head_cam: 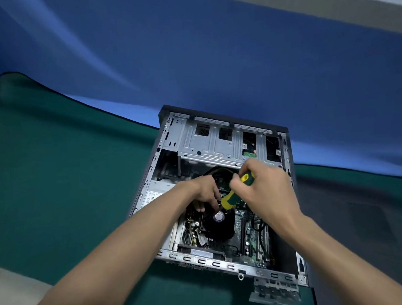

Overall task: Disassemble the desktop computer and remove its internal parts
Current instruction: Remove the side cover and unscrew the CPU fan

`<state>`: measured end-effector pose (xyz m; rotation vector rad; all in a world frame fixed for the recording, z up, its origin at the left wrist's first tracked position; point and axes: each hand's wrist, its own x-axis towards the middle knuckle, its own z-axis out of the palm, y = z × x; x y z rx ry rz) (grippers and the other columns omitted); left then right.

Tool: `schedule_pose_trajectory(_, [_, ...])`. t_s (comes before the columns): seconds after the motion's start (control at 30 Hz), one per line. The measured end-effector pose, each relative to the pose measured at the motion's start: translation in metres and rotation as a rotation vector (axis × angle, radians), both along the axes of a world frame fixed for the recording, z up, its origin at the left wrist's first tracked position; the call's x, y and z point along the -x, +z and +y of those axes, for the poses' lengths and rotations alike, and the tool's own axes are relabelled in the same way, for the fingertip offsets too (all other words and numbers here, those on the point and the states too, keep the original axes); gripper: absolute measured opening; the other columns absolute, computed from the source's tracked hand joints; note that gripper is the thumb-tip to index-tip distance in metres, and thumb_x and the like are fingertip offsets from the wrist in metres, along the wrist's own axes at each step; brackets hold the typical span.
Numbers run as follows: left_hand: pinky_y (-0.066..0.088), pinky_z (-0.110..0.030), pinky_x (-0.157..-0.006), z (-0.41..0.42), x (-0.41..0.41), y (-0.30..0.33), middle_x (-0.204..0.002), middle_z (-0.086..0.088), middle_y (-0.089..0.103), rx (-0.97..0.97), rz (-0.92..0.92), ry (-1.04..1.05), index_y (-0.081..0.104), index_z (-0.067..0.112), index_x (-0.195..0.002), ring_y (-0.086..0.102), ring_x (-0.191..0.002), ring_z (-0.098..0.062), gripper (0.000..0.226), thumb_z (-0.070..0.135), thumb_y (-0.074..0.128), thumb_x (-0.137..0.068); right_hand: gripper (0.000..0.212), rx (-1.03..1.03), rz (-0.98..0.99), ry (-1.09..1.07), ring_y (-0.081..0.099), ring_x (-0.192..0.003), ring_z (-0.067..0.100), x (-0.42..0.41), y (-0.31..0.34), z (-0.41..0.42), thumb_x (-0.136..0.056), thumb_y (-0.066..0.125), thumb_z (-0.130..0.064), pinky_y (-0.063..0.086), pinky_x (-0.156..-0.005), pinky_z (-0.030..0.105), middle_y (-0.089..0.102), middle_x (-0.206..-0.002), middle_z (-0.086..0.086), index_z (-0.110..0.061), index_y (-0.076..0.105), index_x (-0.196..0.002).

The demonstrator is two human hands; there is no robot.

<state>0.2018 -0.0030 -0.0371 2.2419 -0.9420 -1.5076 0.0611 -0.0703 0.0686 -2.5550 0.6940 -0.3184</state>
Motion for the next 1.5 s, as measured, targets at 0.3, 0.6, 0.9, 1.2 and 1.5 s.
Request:
schedule_pose_trajectory(0.3, [0.050,-0.024,-0.044,-0.004,-0.003,0.005,-0.060,-0.003,0.062,-0.038,-0.021,-0.067,0.053,0.018,-0.066,0.061,-0.046,-0.019,0.027,0.000,0.059,-0.085,0.014,0.006,0.008,0.036,0.044,-0.044,0.003,-0.003,-0.012,0.015,-0.081,0.063,-0.030,0.024,-0.044,0.015,0.051,-0.051,-0.010,-0.021,0.055,-0.075])
schedule_pose_trajectory(0.6, [0.057,-0.031,-0.053,0.000,-0.001,0.012,-0.065,-0.016,0.065,-0.050,0.017,-0.062,0.060,-0.001,-0.101,0.063,-0.049,-0.022,0.017,-0.004,0.055,-0.085,0.015,0.041,0.030,0.041,0.051,-0.049,0.006,-0.003,-0.018,0.020,-0.082,0.062,-0.032,0.031,-0.044,0.018,0.057,-0.056,-0.008,-0.018,0.057,-0.077])
schedule_pose_trajectory(0.9, [0.057,-0.045,-0.076,0.002,0.001,0.019,-0.068,-0.014,0.064,-0.052,0.008,-0.061,0.062,0.004,-0.080,0.064,-0.061,-0.029,0.010,-0.002,0.058,-0.086,0.018,0.140,0.012,0.111,0.049,-0.045,0.013,-0.001,-0.017,0.027,-0.083,0.063,-0.033,0.028,-0.042,0.014,0.058,-0.058,-0.006,-0.019,0.055,-0.075])
schedule_pose_trajectory(1.2, [0.058,-0.044,-0.075,0.004,0.002,0.013,-0.088,-0.027,0.068,-0.033,-0.019,-0.068,0.057,0.007,-0.070,0.064,-0.061,-0.030,0.019,-0.002,0.056,-0.086,0.020,0.182,0.026,0.146,0.050,-0.045,0.016,-0.003,-0.014,0.030,-0.085,0.063,-0.033,0.034,-0.044,0.025,0.059,-0.060,-0.005,-0.018,0.055,-0.076])
schedule_pose_trajectory(1.5, [0.051,-0.026,-0.042,0.004,0.000,0.013,-0.063,-0.022,0.064,-0.076,-0.028,-0.072,0.053,-0.001,-0.068,0.058,-0.040,-0.020,0.016,-0.004,0.055,-0.084,0.054,0.438,0.369,0.110,0.039,-0.044,0.016,-0.013,0.002,0.026,-0.083,0.026,-0.068,0.019,-0.042,0.025,0.036,-0.045,-0.007,-0.023,0.041,-0.058])
